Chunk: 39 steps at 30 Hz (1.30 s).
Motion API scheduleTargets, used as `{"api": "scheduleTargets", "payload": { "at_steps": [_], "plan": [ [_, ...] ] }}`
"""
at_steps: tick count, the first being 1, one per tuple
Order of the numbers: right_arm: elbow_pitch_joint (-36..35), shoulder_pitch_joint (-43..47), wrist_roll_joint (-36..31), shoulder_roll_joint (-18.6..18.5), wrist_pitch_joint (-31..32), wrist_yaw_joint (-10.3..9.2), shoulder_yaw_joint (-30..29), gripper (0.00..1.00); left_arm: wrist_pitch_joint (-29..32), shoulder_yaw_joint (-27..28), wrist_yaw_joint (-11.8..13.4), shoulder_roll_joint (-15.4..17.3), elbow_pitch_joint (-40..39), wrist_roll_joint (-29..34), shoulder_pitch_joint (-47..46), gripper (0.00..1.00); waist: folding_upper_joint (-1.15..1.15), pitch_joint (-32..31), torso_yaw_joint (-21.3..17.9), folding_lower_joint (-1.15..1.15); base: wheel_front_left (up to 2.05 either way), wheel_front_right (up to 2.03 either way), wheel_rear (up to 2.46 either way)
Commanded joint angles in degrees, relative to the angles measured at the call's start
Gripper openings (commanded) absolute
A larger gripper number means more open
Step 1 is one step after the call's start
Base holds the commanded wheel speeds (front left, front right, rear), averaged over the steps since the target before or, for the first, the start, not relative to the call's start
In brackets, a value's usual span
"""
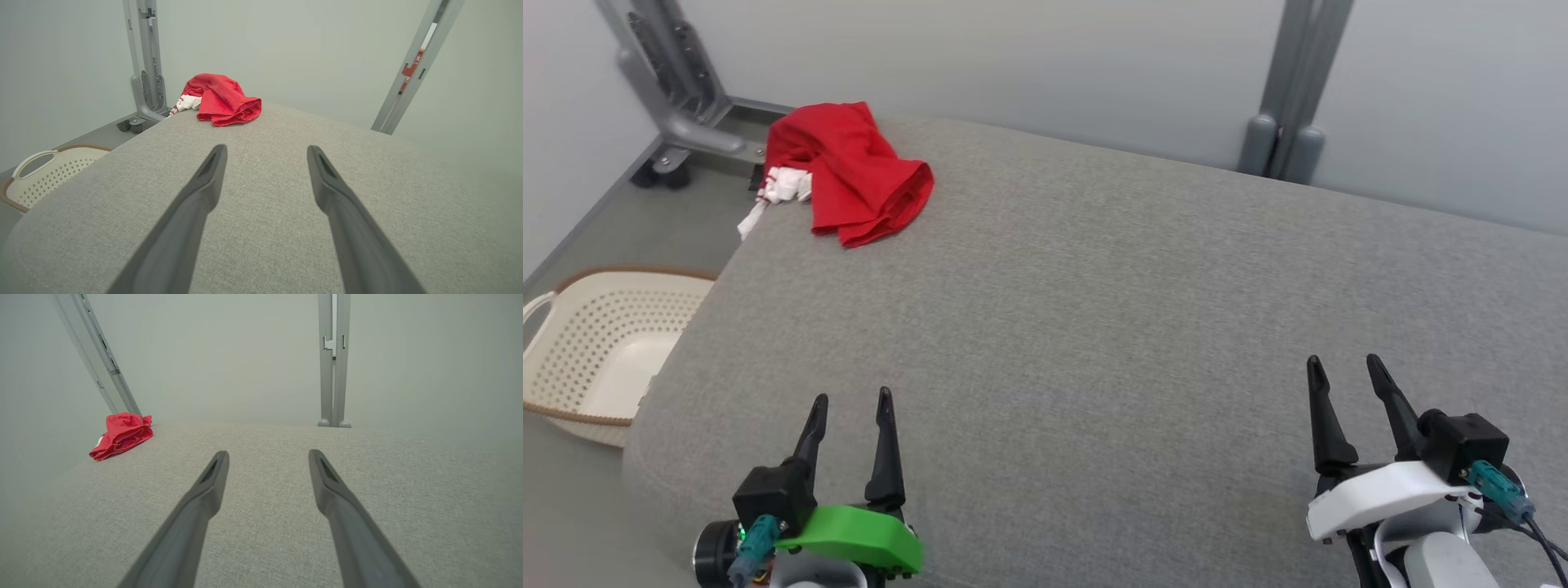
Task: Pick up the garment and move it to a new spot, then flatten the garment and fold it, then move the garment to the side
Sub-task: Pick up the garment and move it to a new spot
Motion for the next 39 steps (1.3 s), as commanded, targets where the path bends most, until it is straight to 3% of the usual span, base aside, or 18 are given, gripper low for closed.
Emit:
{"api": "scheduleTargets", "payload": {
  "at_steps": [1, 7, 16, 23, 27, 31, 39],
  "plan": [
    [-0.1, -1.39, 0.32, -0.13, -0.13, -0.04, 1.07, 1.0, -0.01, 1.06, 0.34, 0.2, -0.67, -0.16, -0.04, 1.0, 0.0, 1.38, 9.15, 0.0, 0.0, 0.0, 0.0],
    [1.23, -5.21, -0.61, -0.21, 0.91, -0.04, 5.02, 1.0, -0.01, 3.54, 2.16, 0.13, -4.4, -1.54, 2.52, 1.0, 0.0, 3.35, 10.3, 0.0, 0.0, 0.0, 0.0],
    [1.6, -7.08, -1.65, -0.2, 0.9, -0.04, 4.83, 1.0, -0.01, 3.74, 3.15, 0.15, -6.49, -1.95, 4.16, 1.0, 0.0, 4.17, 10.56, 0.0, 0.0, 0.0, 0.0],
    [-3.03, -6.24, -4.53, -0.19, 2.01, -0.03, 0.1, 1.0, -0.01, 4.12, 0.5, 0.58, -5.29, -0.38, -2.95, 1.0, 0.0, 7.58, 10.47, 0.0, 0.0, 0.0, 0.0],
    [-7.75, -7.94, -7.03, -0.17, 4.35, -0.03, -0.65, 1.0, -0.01, 6.75, -1.27, 4.02, -3.89, 0.99, -11.85, 1.0, 0.0, 12.35, 6.46, 0.0, 0.0, 0.0, 0.0],
    [-12.37, -10.14, -8.93, -0.21, 6.54, -0.03, -0.78, 1.0, 1.29, 9.72, -2.76, 9.7, -0.21, 1.41, -24.54, 1.0, 0.0, 17.94, 0.59, 0.0, 0.0, 0.0, 0.0],
    [-20.31, -13.87, -11.28, -0.17, 9.09, -0.03, -1.2, 1.0, 9.95, 14.06, -3.7, 20.26, 12.2, 0.41, -44.76, 1.0, 0.0, 27.65, -11.58, 0.0, 0.0, 0.0, 0.0]
  ]
}}
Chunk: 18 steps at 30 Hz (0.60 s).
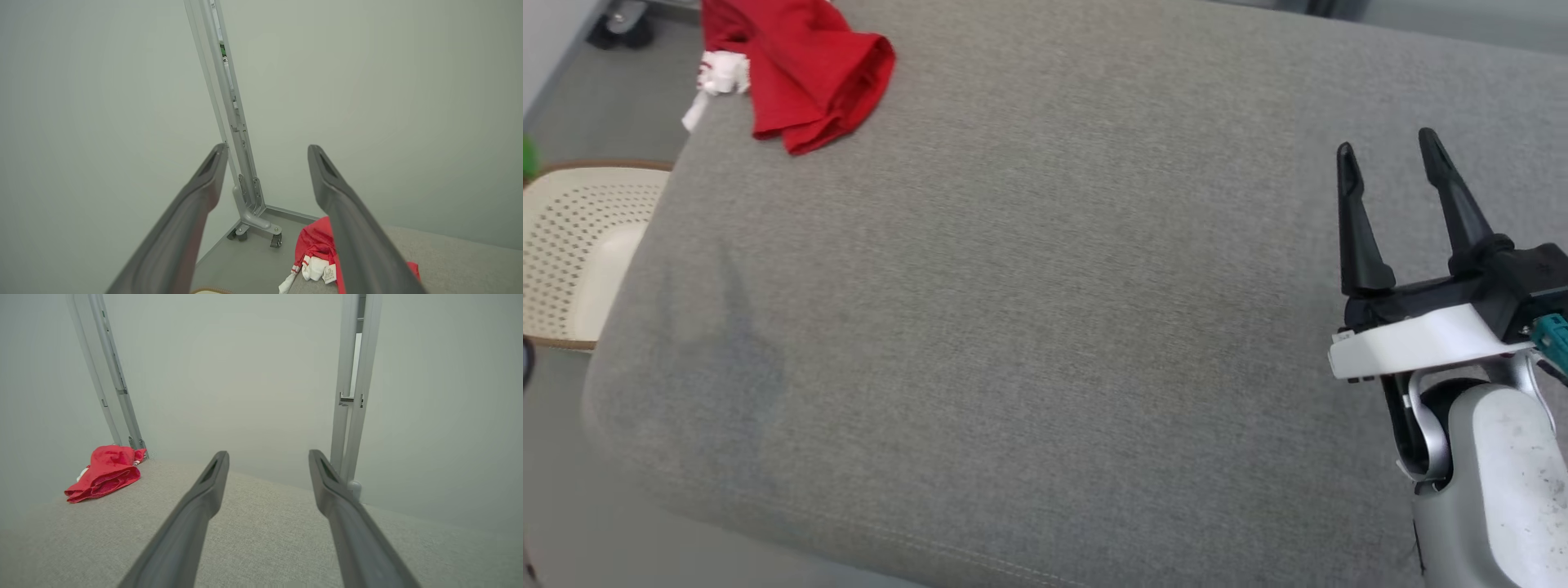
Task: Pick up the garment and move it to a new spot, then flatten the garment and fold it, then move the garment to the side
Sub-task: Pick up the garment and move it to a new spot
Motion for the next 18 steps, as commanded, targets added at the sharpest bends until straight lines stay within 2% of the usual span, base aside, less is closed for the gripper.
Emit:
{"api": "scheduleTargets", "payload": {
  "at_steps": [1, 5, 8, 13, 18],
  "plan": [
    [-1.38, -1.09, -0.32, -0.22, 0.23, -0.02, -0.74, 1.0, 0.97, 0.28, -0.38, 0.73, 2.11, -0.57, -2.96, 1.0, 0.0, 11.99, -12.73, 0.0, 0.0, 0.0, 0.0],
    [-5.46, -0.24, -0.91, -0.13, 0.94, -0.02, -2.04, 1.0, 4.89, 1.37, -1.51, 3.06, 8.54, -2.46, -8.54, 1.0, 0.0, 16.0, -16.64, 0.0, 0.0, 0.0, 0.0],
    [-8.18, 0.56, -1.06, -0.13, 1.17, -0.02, -3.33, 1.0, 8.42, 2.01, -1.13, 2.69, 12.58, -4.12, -10.91, 1.0, 0.0, 18.33, -18.31, 0.0, 0.0, 0.0, 0.0],
    [-11.15, 1.48, -1.03, -0.12, 1.61, -0.02, -3.43, 1.0, 13.92, 3.21, -0.25, 3.88, 17.73, -6.1, -12.83, 1.0, 0.0, 20.94, -19.7, 0.0, 0.0, 0.0, 0.0],
    [-12.6, 2.1, -1.11, -0.13, 1.7, -0.02, -3.54, 1.0, 17.35, 3.13, -0.16, 3.5, 20.75, -7.09, -12.5, 1.0, 0.0, 21.91, -19.71, 0.0, 0.0, 0.0, 0.0]
  ]
}}
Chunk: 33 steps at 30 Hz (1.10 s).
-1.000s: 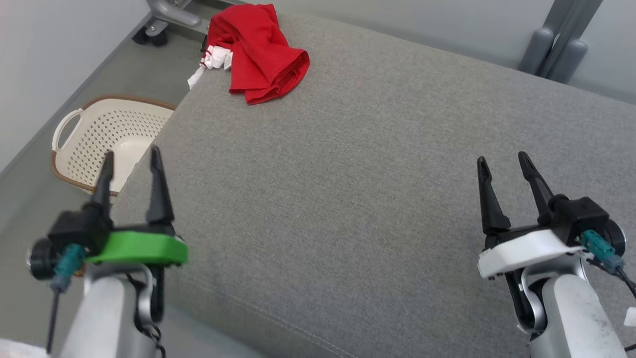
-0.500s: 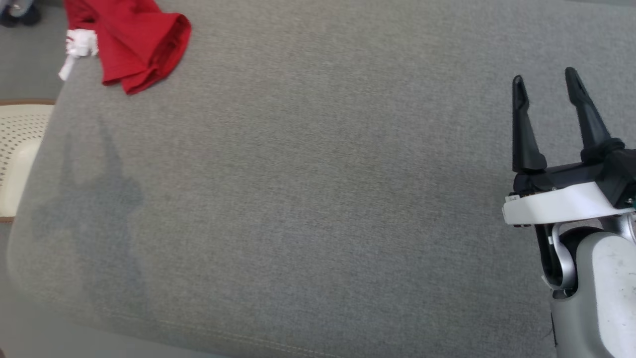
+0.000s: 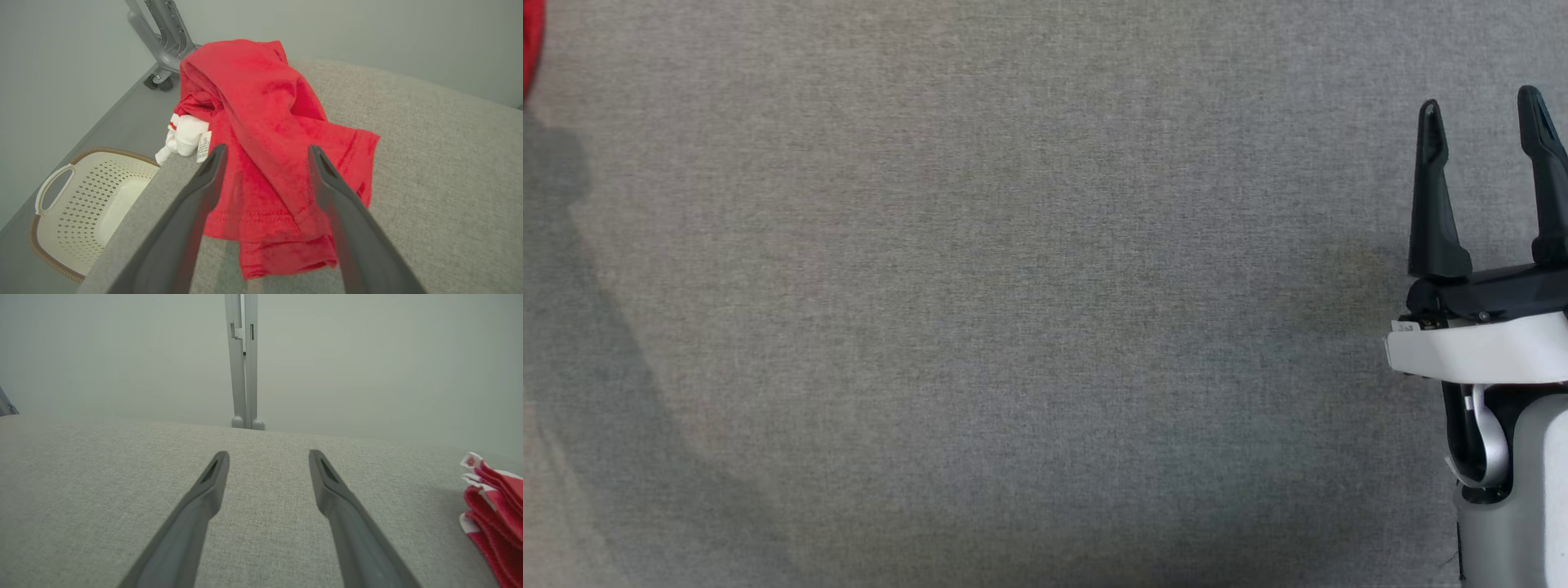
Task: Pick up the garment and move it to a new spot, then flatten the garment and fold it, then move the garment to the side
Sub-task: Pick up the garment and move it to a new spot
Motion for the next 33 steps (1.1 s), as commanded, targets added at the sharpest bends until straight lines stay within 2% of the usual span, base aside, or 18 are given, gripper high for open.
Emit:
{"api": "scheduleTargets", "payload": {
  "at_steps": [1, 5, 6, 7, 8, 9, 10, 15, 23, 27, 33],
  "plan": [
    [-0.6, 0.32, -0.3, -0.02, 0.01, -0.02, 0.04, 1.0, 0.0, 0.19, -0.11, 0.18, 0.2, -0.22, -0.62, 1.0, 0.0, 4.27, -3.9, 0.0, 0.0, 0.0, 0.0],
    [-0.87, 0.11, -0.45, -0.03, 0.15, -0.02, 0.13, 1.0, 0.04, -0.18, 0.7, -0.43, 0.87, -0.33, -0.2, 1.0, 0.0, 4.12, -3.5, 0.0, 0.0, 0.0, 0.0],
    [-0.82, 0.03, -0.51, -0.03, 0.05, -0.02, 0.17, 1.0, -0.2, -0.24, 0.75, -0.4, 1.08, -0.29, -0.22, 0.97, 0.0, 3.94, -3.41, 0.0, 0.0, 0.0, 0.0],
    [-0.73, -0.02, -0.53, -0.03, -0.07, -0.02, 0.21, 1.0, -0.4, -0.3, 0.87, -0.31, 1.26, -0.23, -0.26, 0.53, 0.0, 3.7, -3.33, 0.0, 0.0, 0.0, 0.0],
    [-0.51, -0.04, -0.44, -0.04, -0.25, -0.02, 0.23, 1.0, -0.84, -0.5, 1.2, -0.4, 1.16, 0.07, -0.25, 0.33, 0.0, 3.31, -3.21, 0.0, 0.0, 0.0, 0.0],
    [-0.33, -0.01, -0.32, -0.03, -0.38, -0.02, 0.3, 1.0, -1.14, -0.62, 1.38, -0.33, 1.07, 0.28, -0.16, 0.07, 0.0, 2.94, -3.14, 0.0, 0.0, 0.0, 0.0],
    [-0.06, 0.04, -0.19, -0.04, -0.5, -0.02, 0.4, 1.0, -1.7, -0.67, 1.4, 0.19, 1.18, 0.44, -0.08, 0.0, 0.0, 2.43, -3.08, 0.0, 0.0, 0.0, 0.0],
    [1.75, 0.24, 0.77, -0.05, -1.57, -0.02, 0.74, 1.0, -4.37, -1.06, 1.64, 1.17, 1.03, 1.21, 0.26, 0.0, 0.0, -1.17, -3.04, 0.0, 0.0, 0.0, 0.0],
    [7.14, 1.63, 2.88, -0.05, -3.74, -0.02, 1.34, 1.0, -6.61, -3.4, -0.73, 2.77, -0.01, 2.7, -0.34, 0.0, 0.0, -10.86, -3.69, 0.0, 0.0, 0.0, 0.0],
    [10.27, 3.1, 4.47, -0.05, -4.9, -0.02, 1.4, 1.0, -6.56, -5.46, -2.65, 1.98, -1.56, 3.3, -1.54, 0.0, 0.0, -16.6, -4.33, 0.0, 0.0, 0.0, 0.0],
    [14.97, 5.77, 6.47, -0.05, -6.48, -0.02, 1.02, 1.0, -6.51, -9.13, -5.02, -2.25, -4.5, 2.92, -1.99, 0.0, 0.0, -25.09, -5.56, 0.0, 0.0, 0.0, 0.0]
  ]
}}
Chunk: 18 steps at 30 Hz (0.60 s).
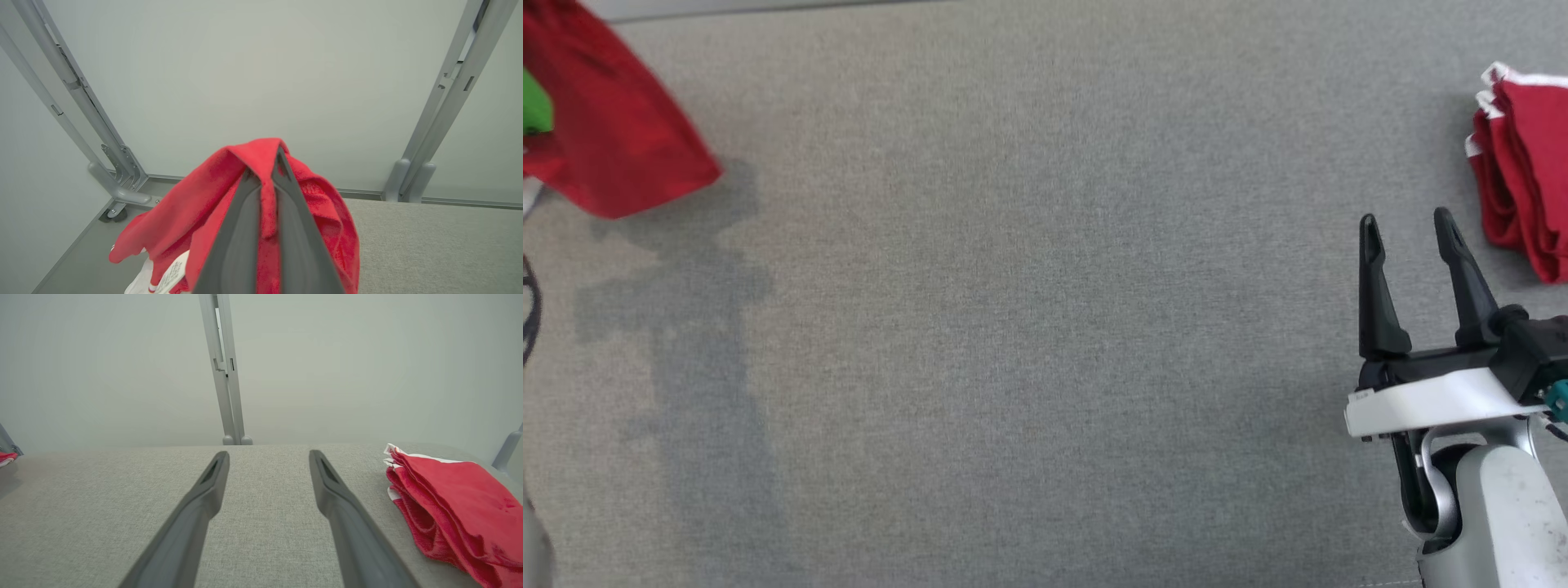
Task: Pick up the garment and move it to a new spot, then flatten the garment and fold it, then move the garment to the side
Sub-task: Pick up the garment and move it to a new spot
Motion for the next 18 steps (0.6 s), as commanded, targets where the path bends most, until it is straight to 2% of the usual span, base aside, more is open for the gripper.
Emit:
{"api": "scheduleTargets", "payload": {
  "at_steps": [1, 8, 14, 18],
  "plan": [
    [0.85, 1.59, 0.56, -0.09, -0.5, -0.02, -0.19, 1.0, -0.13, -0.85, -0.56, -1.12, -0.98, -0.43, -0.55, 0.0, 0.0, -9.26, -1.72, 0.0, 0.0, 0.0, 0.0],
    [4.14, 4.51, 2.54, -0.09, -1.55, -0.02, -0.94, 1.0, 0.17, -5.44, -2.01, -10.02, -5.36, -3.31, 1.24, 0.0, 0.0, -14.11, -3.32, 0.0, 0.0, 0.0, 0.0],
    [6.03, 5.81, 3.36, -0.09, -2.25, -0.02, -1.16, 1.0, -0.87, -10.66, -2.35, -17.76, -7.73, -5.36, 5.91, 0.0, 0.0, -14.61, -4.8, 0.0, 0.0, 0.0, 0.0],
    [7.18, 5.31, 3.97, -0.09, -2.81, -0.02, -0.62, 1.0, -2.73, -15.12, -2.5, -20.41, -7.18, -7.35, 10.71, 0.0, 0.0, -13.75, -6.35, 0.0, 0.0, 0.0, 0.0]
  ]
}}
